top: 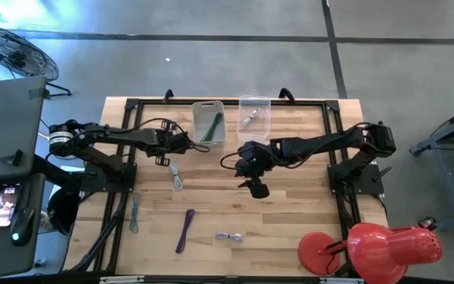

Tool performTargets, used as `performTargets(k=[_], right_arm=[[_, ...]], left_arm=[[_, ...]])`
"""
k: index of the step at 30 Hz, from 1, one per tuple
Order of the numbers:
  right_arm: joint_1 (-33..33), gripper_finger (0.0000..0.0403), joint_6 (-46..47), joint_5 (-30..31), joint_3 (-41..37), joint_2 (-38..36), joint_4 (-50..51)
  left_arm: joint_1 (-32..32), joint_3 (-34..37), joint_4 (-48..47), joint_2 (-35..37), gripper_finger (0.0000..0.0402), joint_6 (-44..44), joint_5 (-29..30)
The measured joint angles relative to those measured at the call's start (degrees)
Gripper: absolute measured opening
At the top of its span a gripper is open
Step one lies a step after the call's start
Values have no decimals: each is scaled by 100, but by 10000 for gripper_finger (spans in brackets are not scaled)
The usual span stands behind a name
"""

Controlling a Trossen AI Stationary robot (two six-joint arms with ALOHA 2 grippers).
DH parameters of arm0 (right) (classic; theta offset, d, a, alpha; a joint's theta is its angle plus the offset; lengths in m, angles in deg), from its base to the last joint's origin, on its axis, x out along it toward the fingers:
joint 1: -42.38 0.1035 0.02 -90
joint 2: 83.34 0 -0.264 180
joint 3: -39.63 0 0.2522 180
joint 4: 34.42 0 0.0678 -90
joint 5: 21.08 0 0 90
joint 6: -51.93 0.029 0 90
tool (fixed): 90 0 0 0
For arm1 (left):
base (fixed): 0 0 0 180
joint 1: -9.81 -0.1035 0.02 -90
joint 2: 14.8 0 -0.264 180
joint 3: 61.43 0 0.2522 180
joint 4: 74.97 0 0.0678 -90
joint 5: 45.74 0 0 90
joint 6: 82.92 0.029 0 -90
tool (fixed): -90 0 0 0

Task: Pick & Place USB Port
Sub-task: Put the light pink charger cable into the grey bin

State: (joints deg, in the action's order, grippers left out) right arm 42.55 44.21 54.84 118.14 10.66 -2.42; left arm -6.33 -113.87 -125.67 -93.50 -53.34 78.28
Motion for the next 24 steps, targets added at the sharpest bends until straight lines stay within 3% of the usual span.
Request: performTargets(k=[12,24], right_arm=[[0,188,17,0,0,0,105],[0,188,-1,0,0,0,296]], left_arm=[[2,-104,-314,9,2,-378,726],[55,-1774,-2117,591,1,-1137,1435]])
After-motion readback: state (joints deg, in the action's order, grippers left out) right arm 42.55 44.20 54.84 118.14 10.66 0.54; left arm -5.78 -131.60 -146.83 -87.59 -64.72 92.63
